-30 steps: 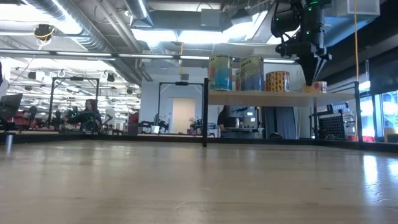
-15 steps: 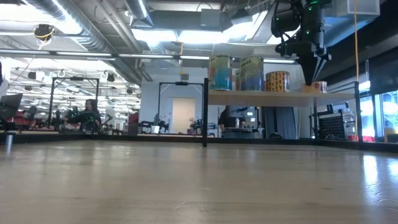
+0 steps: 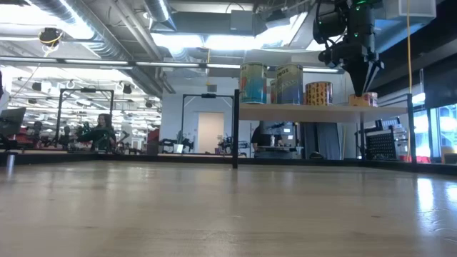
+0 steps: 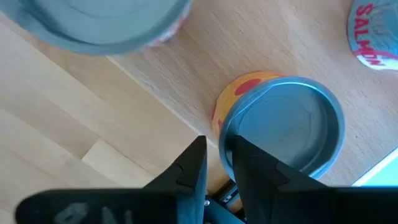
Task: Pick and place cans onto a shelf
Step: Put the canned pineapple ring on the shelf, then return to Home Position
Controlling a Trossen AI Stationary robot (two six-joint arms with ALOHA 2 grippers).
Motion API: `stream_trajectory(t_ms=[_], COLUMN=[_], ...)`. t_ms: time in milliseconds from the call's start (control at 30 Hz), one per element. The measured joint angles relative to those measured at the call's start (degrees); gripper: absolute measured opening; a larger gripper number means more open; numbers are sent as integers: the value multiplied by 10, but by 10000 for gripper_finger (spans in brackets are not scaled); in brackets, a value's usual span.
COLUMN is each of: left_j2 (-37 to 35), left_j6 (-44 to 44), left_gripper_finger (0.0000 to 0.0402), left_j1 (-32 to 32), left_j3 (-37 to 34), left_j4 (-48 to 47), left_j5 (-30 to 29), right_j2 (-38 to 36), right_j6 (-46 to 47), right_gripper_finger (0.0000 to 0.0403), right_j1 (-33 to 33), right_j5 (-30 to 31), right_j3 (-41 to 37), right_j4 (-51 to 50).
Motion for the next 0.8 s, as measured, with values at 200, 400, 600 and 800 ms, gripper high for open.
stream_trajectory(t_ms=[200, 400, 600, 800], left_j2=[0, 0, 0, -19], left_j6=[0, 0, 2, 23], left_gripper_finger=[1, 7, 1, 1], left_j1=[0, 0, 0, 0], left_j3=[0, 0, 0, -1], left_j4=[0, 0, 0, 0], left_j5=[0, -1, -28, -44], right_j2=[0, 0, 0, -2], right_j6=[-1, -2, -5, -53], right_gripper_finger=[79, 79, 65, 10], right_j1=[0, 0, 13, 56], right_j5=[0, 17, 18, 13], right_j3=[34, 102, 216, 324], right_j4=[-5, -37, -92, -102])
